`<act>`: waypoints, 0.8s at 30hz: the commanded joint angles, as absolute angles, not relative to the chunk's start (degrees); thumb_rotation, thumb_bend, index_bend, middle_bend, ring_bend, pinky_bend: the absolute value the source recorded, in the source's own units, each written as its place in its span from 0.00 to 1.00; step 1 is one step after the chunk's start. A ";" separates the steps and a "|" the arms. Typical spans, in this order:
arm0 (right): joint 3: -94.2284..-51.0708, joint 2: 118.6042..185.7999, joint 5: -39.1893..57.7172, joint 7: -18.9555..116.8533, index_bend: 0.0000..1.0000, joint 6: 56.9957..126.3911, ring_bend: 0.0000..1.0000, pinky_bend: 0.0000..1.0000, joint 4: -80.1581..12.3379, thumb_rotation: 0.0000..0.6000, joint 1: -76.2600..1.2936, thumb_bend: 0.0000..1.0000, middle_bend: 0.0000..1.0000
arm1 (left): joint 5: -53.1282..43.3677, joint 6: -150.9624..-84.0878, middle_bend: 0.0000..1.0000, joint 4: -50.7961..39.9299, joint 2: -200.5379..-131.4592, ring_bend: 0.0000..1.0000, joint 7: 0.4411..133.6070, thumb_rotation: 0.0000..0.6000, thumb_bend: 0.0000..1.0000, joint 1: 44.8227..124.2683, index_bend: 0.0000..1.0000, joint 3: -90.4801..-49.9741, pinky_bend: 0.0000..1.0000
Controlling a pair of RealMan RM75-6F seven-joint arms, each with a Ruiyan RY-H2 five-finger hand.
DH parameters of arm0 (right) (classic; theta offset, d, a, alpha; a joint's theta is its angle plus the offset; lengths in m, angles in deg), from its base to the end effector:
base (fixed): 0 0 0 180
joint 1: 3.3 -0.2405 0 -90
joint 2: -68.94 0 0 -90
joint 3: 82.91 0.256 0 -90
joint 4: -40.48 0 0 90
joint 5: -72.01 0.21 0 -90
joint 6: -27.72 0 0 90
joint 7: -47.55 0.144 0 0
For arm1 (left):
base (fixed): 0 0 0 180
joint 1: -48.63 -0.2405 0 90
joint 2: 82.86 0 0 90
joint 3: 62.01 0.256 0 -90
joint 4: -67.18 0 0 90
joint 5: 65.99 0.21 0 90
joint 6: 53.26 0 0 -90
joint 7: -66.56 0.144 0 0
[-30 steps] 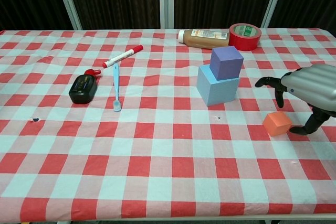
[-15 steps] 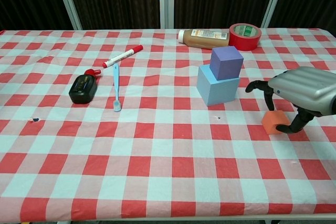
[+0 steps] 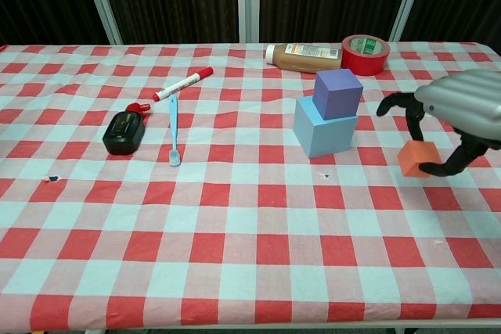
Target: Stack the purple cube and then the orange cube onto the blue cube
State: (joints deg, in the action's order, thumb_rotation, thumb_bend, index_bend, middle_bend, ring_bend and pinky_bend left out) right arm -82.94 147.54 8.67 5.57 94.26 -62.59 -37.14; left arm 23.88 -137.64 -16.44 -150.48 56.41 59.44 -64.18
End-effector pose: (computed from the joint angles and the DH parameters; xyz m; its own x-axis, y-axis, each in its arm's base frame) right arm -0.1855 -0.2663 0.0221 0.6841 -0.2216 0.6949 -0.7187 -0.3671 0.5905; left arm -0.3082 0.2132 0.1468 0.3231 -0.0023 0.9464 0.9339 -0.1610 -0.3192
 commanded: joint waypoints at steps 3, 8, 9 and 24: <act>-77.57 139.19 7.66 3.20 0.19 96.15 0.28 0.19 -73.46 1.00 -39.40 0.20 0.50 | 24.38 -137.71 0.12 -17.00 -150.28 0.06 56.58 1.00 0.16 59.60 0.15 -64.13 0.21; -72.36 135.30 10.34 6.29 0.20 88.79 0.28 0.19 -74.65 1.00 -44.92 0.20 0.50 | 24.53 -137.73 0.12 -17.37 -150.09 0.06 56.90 1.00 0.16 59.71 0.15 -64.16 0.21; -71.17 134.80 11.68 7.45 0.20 86.32 0.28 0.19 -73.57 1.00 -46.56 0.20 0.50 | 24.56 -137.85 0.12 -17.40 -150.09 0.07 56.92 1.00 0.16 59.70 0.15 -64.21 0.21; -70.30 138.51 22.85 8.95 0.20 72.21 0.28 0.19 -59.25 1.00 -60.03 0.20 0.50 | 23.15 -136.24 0.12 -16.17 -150.60 0.06 56.89 1.00 0.16 60.35 0.15 -64.63 0.21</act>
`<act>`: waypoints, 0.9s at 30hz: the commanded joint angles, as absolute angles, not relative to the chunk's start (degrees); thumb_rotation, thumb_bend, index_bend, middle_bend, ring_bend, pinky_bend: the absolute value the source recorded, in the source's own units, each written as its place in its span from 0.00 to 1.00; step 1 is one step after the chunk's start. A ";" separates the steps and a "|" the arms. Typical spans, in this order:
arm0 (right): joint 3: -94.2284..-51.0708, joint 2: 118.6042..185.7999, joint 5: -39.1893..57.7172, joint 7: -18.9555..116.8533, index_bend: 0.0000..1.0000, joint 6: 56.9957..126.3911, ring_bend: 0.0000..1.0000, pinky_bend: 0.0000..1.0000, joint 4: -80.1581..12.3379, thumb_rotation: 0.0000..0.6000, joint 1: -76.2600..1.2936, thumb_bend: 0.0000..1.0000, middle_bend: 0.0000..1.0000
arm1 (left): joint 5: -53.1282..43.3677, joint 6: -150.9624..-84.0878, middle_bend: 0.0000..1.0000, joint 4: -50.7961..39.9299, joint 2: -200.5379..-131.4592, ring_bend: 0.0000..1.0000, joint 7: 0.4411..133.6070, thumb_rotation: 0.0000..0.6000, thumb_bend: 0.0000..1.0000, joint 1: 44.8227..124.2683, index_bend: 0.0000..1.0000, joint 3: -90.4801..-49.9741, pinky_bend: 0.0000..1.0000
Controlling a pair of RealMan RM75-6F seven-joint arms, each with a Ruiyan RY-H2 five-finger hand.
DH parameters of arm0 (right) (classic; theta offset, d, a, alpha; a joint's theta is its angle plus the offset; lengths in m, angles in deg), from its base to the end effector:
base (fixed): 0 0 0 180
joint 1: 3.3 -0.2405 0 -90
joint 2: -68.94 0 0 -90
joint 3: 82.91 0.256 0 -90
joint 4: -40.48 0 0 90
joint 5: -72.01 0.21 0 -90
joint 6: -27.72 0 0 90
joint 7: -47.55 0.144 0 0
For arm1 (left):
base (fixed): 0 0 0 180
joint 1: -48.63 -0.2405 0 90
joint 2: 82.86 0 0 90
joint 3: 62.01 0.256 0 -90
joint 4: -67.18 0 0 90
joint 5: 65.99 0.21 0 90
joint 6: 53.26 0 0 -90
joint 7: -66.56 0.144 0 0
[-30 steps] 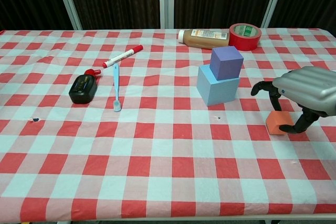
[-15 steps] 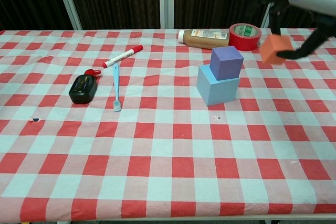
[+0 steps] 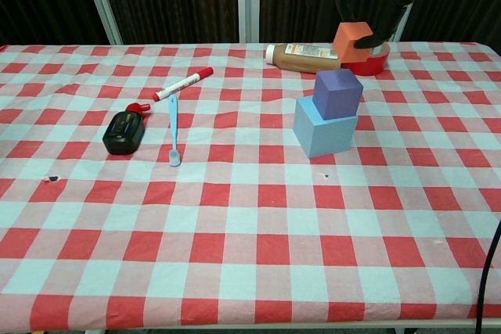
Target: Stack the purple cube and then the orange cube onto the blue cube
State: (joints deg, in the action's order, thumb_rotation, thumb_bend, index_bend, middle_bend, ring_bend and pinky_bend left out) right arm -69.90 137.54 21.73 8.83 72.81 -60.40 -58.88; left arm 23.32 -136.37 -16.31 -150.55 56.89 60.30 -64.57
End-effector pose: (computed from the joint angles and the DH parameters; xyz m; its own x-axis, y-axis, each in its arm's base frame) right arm -0.0756 -0.3724 0.0634 0.7205 -0.1420 0.6787 -0.6310 -0.5400 0.5569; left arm -0.3073 0.2196 0.1455 0.3328 0.0046 0.9430 0.9308 -0.1620 -0.3277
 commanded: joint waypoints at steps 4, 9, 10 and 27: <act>-71.32 139.48 23.89 9.06 0.20 72.39 0.28 0.19 -58.20 1.00 -61.15 0.20 0.50 | 22.72 -136.02 0.12 -15.76 -150.72 0.06 56.69 1.00 0.16 60.38 0.15 -64.76 0.21; -72.47 139.80 25.85 9.26 0.20 72.39 0.28 0.19 -57.78 1.00 -62.39 0.20 0.50 | 22.66 -135.91 0.12 -15.37 -150.94 0.06 56.26 1.00 0.16 60.48 0.15 -64.80 0.21; -72.60 139.71 26.10 9.37 0.20 72.42 0.28 0.19 -57.84 1.00 -62.56 0.20 0.50 | 22.66 -135.91 0.12 -15.37 -150.95 0.06 56.12 1.00 0.16 60.48 0.15 -64.79 0.21; -76.16 139.82 27.19 10.34 0.20 72.44 0.28 0.19 -57.23 1.00 -64.99 0.20 0.50 | 22.41 -135.76 0.12 -15.88 -150.55 0.06 55.54 1.00 0.16 60.56 0.15 -64.91 0.21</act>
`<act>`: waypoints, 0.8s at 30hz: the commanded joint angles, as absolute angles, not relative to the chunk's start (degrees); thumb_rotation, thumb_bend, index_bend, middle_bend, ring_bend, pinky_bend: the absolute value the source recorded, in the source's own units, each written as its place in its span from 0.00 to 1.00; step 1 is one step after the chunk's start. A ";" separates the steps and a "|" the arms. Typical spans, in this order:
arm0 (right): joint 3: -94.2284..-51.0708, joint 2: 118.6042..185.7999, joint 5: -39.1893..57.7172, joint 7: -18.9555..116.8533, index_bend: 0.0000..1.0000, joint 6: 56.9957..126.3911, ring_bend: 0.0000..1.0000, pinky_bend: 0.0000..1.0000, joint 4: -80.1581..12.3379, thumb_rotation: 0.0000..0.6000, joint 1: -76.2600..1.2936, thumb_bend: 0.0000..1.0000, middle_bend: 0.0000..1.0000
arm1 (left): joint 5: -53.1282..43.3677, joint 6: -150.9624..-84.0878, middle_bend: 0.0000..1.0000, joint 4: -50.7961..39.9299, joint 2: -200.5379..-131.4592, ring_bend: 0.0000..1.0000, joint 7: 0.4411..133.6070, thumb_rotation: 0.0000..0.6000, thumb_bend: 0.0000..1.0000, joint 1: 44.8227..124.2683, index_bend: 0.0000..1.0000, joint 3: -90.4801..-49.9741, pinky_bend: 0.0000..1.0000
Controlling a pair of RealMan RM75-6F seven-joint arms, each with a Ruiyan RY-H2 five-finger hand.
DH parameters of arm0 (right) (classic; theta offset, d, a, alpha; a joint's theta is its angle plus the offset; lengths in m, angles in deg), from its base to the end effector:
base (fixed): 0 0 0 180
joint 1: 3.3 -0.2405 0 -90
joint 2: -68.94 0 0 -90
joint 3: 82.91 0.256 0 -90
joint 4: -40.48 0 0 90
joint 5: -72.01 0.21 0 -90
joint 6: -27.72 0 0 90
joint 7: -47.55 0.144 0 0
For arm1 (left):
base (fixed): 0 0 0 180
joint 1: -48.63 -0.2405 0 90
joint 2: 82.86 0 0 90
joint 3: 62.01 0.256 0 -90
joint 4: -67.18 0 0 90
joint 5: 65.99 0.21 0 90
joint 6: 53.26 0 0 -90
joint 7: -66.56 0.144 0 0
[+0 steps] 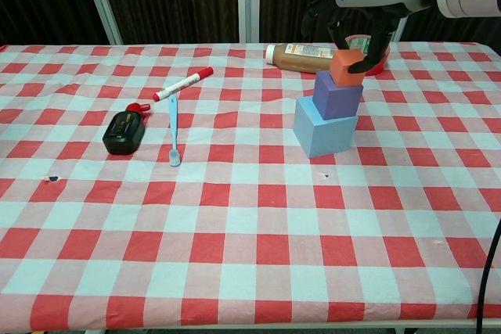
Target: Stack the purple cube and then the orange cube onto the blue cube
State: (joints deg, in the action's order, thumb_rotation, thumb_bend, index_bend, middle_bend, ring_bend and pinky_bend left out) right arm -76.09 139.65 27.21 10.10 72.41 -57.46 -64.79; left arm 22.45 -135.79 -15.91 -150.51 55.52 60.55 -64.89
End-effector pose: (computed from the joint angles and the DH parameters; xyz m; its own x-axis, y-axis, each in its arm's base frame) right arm -0.0810 -0.3771 0.0431 0.7458 -0.2133 0.6311 -0.6278 -0.5420 0.5587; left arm -0.3098 0.2227 0.1471 0.3158 0.0074 0.9488 0.9386 -0.1491 -0.3113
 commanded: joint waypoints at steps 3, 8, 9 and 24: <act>-76.15 139.98 27.26 10.90 0.20 72.42 0.28 0.19 -56.88 1.00 -65.41 0.20 0.50 | 22.32 -135.77 0.12 -15.74 -150.63 0.06 55.49 1.00 0.16 60.55 0.15 -64.94 0.21; -76.71 139.99 27.71 11.23 0.20 72.19 0.28 0.19 -56.64 1.00 -66.07 0.20 0.50 | 22.21 -135.79 0.12 -15.54 -150.62 0.06 55.23 1.00 0.16 60.46 0.15 -64.92 0.21; -76.89 140.05 27.83 11.21 0.20 72.16 0.28 0.19 -56.56 1.00 -66.16 0.20 0.50 | 22.25 -135.79 0.12 -15.50 -150.62 0.06 55.13 1.00 0.16 60.47 0.15 -64.90 0.21; -77.72 138.96 28.30 13.27 0.04 71.61 0.14 0.12 -57.78 1.00 -67.28 0.08 0.32 | 22.45 -136.06 0.12 -15.54 -150.48 0.06 54.97 1.00 0.16 60.51 0.15 -64.98 0.21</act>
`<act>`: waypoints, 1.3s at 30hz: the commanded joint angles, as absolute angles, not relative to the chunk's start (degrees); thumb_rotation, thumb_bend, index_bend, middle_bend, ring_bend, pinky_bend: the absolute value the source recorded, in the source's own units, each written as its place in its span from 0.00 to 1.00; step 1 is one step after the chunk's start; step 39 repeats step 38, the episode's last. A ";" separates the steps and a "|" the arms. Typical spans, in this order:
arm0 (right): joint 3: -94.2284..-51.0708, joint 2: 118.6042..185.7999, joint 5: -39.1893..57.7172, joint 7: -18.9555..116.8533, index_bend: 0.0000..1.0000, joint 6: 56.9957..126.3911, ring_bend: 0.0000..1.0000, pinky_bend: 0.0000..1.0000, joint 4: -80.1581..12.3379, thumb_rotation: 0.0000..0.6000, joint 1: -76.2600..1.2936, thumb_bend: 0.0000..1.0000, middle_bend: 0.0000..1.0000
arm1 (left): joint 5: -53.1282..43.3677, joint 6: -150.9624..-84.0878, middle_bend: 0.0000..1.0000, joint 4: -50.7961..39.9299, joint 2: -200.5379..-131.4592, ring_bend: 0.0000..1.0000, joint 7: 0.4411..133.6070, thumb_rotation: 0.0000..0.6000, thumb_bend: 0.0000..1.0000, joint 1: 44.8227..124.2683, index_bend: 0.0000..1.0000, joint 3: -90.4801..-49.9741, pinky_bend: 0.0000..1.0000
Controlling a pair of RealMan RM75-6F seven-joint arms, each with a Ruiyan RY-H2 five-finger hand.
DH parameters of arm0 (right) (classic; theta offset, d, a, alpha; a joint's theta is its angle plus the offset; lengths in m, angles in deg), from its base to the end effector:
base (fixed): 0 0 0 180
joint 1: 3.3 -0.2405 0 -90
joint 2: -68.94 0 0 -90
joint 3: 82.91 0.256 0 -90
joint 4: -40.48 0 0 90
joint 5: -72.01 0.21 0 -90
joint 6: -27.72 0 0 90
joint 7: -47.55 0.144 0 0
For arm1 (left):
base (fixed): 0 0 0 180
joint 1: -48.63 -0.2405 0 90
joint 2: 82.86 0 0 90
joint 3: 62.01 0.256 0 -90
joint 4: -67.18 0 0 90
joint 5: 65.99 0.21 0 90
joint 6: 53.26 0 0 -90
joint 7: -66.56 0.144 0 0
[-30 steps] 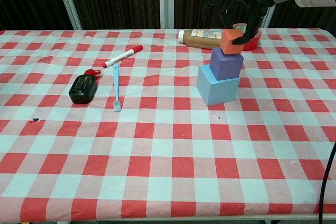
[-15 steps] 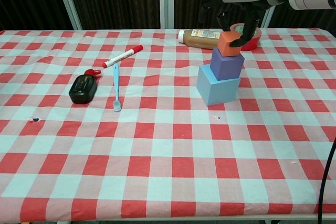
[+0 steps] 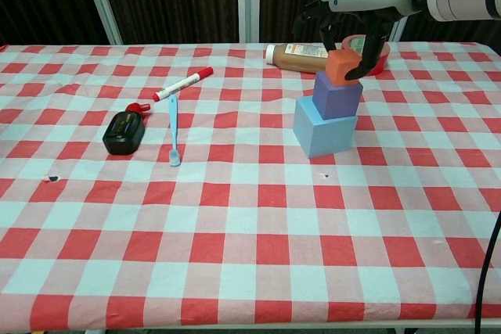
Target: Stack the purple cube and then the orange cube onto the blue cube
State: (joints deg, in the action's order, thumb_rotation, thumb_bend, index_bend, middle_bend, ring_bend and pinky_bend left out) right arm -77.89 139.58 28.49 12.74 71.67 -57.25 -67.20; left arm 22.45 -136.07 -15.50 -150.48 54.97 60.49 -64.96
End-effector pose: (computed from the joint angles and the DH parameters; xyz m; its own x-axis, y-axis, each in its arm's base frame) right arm -0.0775 -0.3778 0.0396 0.7358 -0.2456 0.6311 -0.6422 -0.5486 0.5353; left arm -0.3110 0.2229 0.1489 0.3130 0.0017 0.9497 0.9393 -0.1482 -0.3093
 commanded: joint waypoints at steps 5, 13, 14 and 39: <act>-76.72 136.23 25.85 15.17 0.00 73.98 0.05 0.06 -60.47 1.00 -66.19 0.05 0.19 | 22.58 -136.10 0.12 -15.88 -150.42 0.06 55.27 1.00 0.16 60.70 0.15 -65.12 0.21; -80.67 128.00 21.53 9.02 0.00 92.52 0.00 0.00 -69.80 1.00 -56.84 0.01 0.12 | 22.66 -136.04 0.12 -16.84 -150.13 0.07 56.12 1.00 0.16 60.77 0.15 -65.08 0.21; -81.85 128.65 20.36 7.01 0.00 98.22 0.00 0.00 -70.26 1.00 -54.05 0.02 0.11 | 22.72 -135.97 0.12 -16.85 -150.28 0.07 56.28 1.00 0.16 60.85 0.15 -65.07 0.21; -90.78 147.17 -1.10 21.28 0.00 119.34 0.00 0.00 -52.96 1.00 -22.68 0.06 0.10 | 23.94 -135.83 0.12 -16.75 -151.78 0.06 56.92 1.00 0.16 61.24 0.15 -64.19 0.21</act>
